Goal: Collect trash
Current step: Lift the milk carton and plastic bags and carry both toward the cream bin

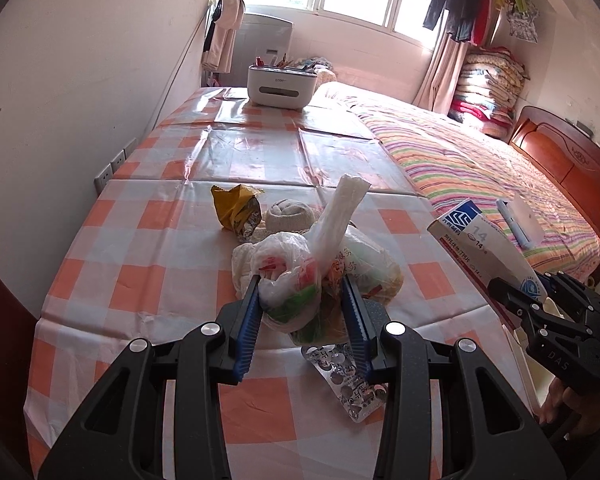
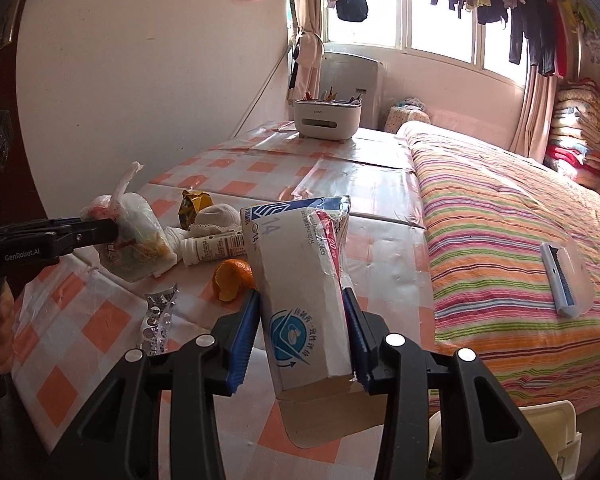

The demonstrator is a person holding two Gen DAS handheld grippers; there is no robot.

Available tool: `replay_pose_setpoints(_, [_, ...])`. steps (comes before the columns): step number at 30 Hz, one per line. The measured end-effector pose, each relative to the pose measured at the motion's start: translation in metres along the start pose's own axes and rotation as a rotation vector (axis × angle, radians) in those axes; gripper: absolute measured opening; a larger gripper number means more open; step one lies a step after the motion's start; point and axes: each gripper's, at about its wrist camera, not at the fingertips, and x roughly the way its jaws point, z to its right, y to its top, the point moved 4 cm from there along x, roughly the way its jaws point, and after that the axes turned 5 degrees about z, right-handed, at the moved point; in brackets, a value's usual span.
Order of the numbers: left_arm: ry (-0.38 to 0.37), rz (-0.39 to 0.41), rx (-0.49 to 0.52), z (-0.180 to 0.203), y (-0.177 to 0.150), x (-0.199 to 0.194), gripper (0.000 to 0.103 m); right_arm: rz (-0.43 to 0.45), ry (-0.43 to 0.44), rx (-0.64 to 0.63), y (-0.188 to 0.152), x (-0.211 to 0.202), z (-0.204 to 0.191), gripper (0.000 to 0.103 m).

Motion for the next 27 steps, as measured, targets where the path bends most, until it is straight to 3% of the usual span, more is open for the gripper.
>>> replay_pose_setpoints(27, [-0.152, -0.019, 0.153, 0.106, -0.024, 0.0, 0.038, 0.071, -0.095, 0.117, -0.026, -0.074, 0.057, 0.041])
